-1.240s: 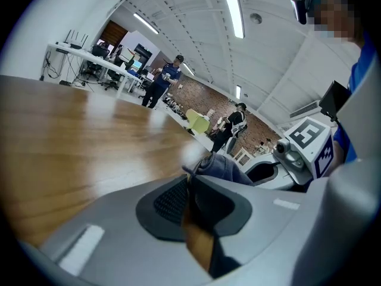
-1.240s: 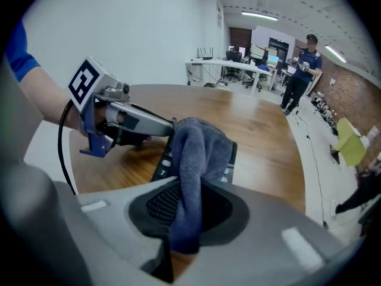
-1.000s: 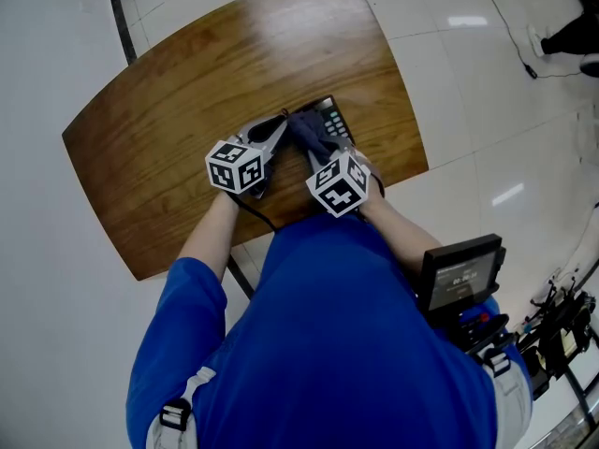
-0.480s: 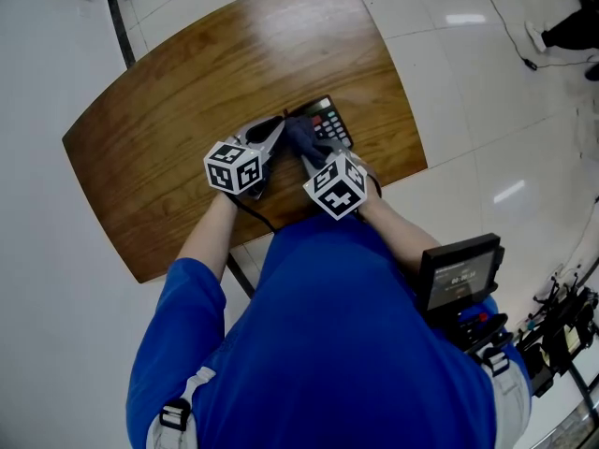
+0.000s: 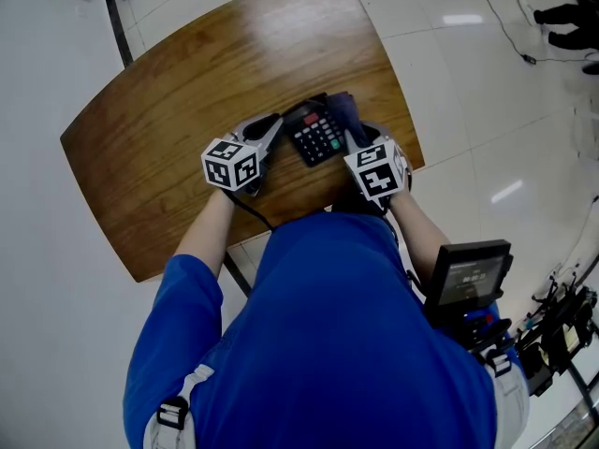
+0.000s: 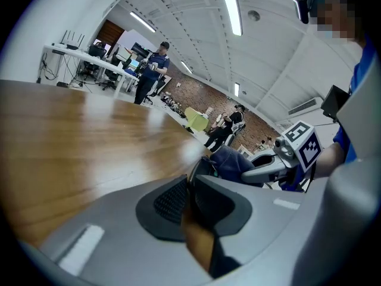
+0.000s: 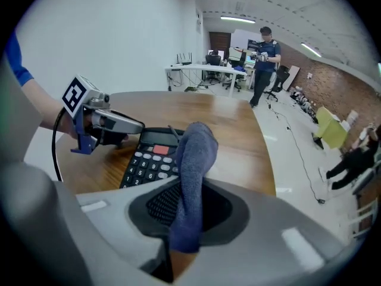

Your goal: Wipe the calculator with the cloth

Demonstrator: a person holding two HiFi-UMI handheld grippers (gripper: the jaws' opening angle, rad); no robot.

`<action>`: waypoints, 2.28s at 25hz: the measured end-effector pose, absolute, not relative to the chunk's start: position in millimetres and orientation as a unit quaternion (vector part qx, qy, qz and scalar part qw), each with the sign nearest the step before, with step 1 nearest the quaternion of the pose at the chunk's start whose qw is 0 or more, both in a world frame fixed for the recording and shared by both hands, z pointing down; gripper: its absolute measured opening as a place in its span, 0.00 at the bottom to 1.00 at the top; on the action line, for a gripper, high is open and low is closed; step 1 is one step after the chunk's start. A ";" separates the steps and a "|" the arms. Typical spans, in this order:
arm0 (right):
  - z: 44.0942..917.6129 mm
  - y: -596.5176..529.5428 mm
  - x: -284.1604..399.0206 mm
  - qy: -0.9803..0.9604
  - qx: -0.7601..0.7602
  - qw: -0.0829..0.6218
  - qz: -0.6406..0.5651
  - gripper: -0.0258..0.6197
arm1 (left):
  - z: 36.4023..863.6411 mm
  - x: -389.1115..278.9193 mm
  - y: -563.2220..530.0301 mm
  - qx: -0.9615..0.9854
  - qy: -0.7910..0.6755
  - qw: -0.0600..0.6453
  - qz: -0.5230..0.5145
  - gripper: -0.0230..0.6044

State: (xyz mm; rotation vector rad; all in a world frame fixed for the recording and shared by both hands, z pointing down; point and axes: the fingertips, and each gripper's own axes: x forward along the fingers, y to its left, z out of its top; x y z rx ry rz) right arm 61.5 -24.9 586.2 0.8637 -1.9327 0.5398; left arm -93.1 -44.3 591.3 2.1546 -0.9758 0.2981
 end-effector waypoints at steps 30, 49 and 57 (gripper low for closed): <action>584.4 20.1 0.1 -0.832 0.253 0.460 0.179 0.15 | 590.2 -91.0 -44.8 0.840 -0.383 0.363 0.128 0.11; 605.9 33.4 20.9 -0.806 0.273 0.495 0.174 0.15 | 587.9 -91.8 -45.3 0.839 -0.384 0.363 0.131 0.11; 599.9 60.0 -19.9 -0.831 0.208 0.491 0.157 0.15 | 583.8 -87.7 -43.7 0.839 -0.384 0.362 0.131 0.11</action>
